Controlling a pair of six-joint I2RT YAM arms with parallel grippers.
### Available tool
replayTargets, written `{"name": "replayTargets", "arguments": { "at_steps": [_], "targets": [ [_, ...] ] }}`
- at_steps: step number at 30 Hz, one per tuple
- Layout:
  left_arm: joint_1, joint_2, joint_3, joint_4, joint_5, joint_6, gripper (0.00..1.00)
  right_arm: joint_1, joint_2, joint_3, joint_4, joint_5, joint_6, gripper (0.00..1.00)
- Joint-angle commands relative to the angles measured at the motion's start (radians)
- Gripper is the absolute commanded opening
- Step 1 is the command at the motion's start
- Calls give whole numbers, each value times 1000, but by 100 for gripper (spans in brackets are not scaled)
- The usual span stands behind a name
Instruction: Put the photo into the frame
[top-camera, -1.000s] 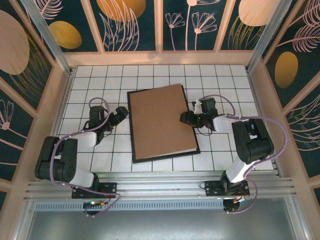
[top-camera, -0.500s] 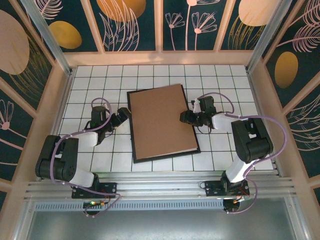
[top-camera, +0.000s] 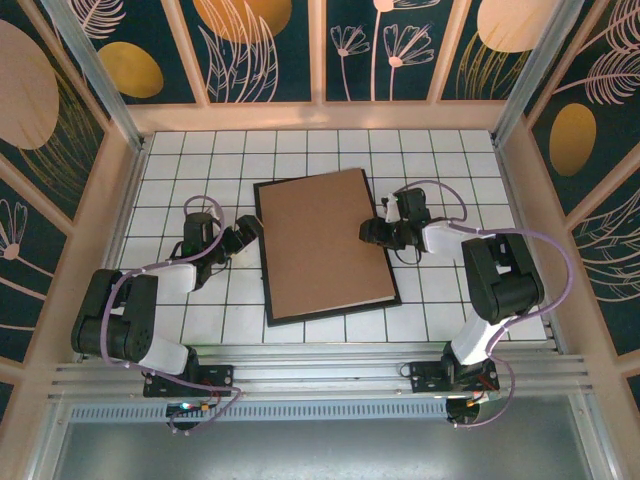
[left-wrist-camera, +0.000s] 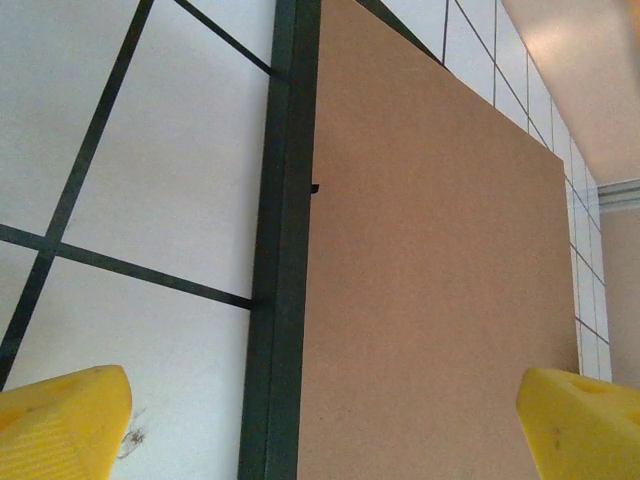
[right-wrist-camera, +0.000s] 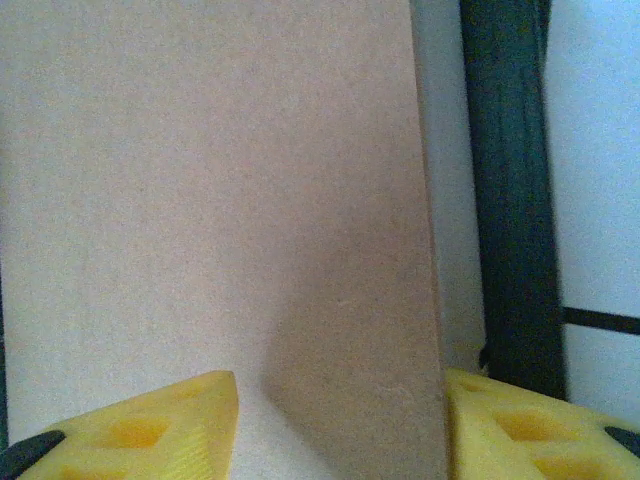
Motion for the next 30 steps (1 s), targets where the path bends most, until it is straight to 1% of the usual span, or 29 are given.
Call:
{"name": "replayTargets", "arguments": {
  "at_steps": [1,11,15,17,19,24,30],
  "targets": [
    [-8,12,6,15,-9,20,98,5,-1,40,-58,58,-40,53],
    [-25,33,23,-11,-28,29,98,-12,-54,69,-128,129,-79,56],
    [-49,51,45,-32,-49,41,98,-32,-59,61,-105,139,-77,58],
    [-60,65,56,-37,-58,47,98,-39,-55,57,-81,140,-67,61],
    [-67,82,71,-39,-61,51,97,-43,-40,57,-50,136,-57,66],
    [-88,143,131,-58,-65,72,96,-54,18,64,4,70,-32,72],
    [-95,219,195,-58,-57,81,96,-54,34,17,64,-38,11,74]
  ]
}}
